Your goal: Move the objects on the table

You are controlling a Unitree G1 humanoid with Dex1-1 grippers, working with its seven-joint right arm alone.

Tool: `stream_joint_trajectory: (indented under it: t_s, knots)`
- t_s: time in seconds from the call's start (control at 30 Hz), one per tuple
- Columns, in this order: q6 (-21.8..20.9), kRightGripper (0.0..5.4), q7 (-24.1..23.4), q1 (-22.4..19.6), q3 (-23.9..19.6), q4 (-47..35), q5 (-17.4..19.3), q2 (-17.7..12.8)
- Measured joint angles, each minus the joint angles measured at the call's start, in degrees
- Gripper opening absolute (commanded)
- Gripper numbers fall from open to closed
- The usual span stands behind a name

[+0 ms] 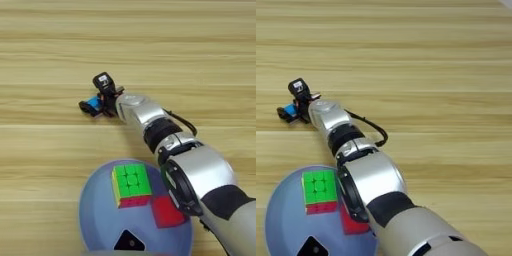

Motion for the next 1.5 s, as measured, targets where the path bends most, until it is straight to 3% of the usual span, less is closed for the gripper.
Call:
stream_joint_trajectory:
  t_s: [0.43,0.63,0.8,1.07,1.5]
  knots:
    - [1.3,4.51,5.2,-0.9,1.2,0.6,-1.1,0.1]
    - [2.9,4.51,12.3,0.7,4.1,-3.1,-2.3,-1.1]
    - [4.9,4.51,21.5,6.0,8.6,-13.1,-3.4,-3.7]
    - [9.3,4.51,30.7,14.7,14.4,-30.6,-3.6,-8.6]
    - [17.8,4.51,38.3,23.6,19.9,-51.1,-2.7,-14.6]
